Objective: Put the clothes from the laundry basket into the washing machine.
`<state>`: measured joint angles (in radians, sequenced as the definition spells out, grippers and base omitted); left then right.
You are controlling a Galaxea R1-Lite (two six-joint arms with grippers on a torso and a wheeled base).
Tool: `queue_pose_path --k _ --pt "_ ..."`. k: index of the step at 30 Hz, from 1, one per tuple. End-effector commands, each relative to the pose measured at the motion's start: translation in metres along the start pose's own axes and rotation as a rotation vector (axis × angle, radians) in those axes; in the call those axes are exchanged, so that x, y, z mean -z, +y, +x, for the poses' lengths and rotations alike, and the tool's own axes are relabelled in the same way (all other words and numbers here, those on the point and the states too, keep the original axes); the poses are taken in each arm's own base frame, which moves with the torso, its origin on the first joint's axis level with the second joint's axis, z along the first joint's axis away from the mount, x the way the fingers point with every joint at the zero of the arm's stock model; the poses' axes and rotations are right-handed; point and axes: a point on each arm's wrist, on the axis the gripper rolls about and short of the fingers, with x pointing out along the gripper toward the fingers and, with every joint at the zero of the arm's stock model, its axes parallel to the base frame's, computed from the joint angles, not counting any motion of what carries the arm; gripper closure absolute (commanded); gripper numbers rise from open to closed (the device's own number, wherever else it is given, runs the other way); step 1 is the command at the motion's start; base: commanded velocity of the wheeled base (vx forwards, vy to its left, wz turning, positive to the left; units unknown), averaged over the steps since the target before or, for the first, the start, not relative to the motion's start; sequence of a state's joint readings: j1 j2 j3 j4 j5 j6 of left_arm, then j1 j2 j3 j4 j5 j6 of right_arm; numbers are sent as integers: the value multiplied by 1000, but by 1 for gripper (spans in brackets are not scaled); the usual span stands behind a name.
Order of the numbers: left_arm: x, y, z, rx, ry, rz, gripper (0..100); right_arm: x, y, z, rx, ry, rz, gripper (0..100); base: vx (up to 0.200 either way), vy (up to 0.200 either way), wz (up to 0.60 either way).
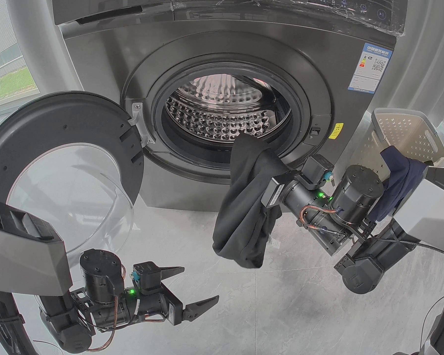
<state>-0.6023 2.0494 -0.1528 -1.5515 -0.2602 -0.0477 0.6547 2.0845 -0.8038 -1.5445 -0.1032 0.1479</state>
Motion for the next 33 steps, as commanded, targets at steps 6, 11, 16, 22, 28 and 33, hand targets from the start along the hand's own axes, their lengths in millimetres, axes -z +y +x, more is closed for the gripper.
queue_pose_path --k 6,11,16,22,28,33 --pt "-42 -1 36 33 -203 49 0 5 7 -2 -16 15 5 100 0 0 0" --pt "-62 0 63 51 -303 76 0 9 13 -2 -22 26 10 100 0 0 0" --pt "-69 7 84 43 -347 75 0 12 16 -2 -29 30 14 100 0 0 0" --pt "-65 22 102 -2 -356 50 0 17 22 -4 -41 48 23 100 0 0 0" --pt "-57 36 112 -43 -344 41 0 15 29 -11 -57 59 27 100 0 0 0" --pt "-59 53 125 -134 -387 30 0 15 39 -18 -59 70 45 100 0 0 0"
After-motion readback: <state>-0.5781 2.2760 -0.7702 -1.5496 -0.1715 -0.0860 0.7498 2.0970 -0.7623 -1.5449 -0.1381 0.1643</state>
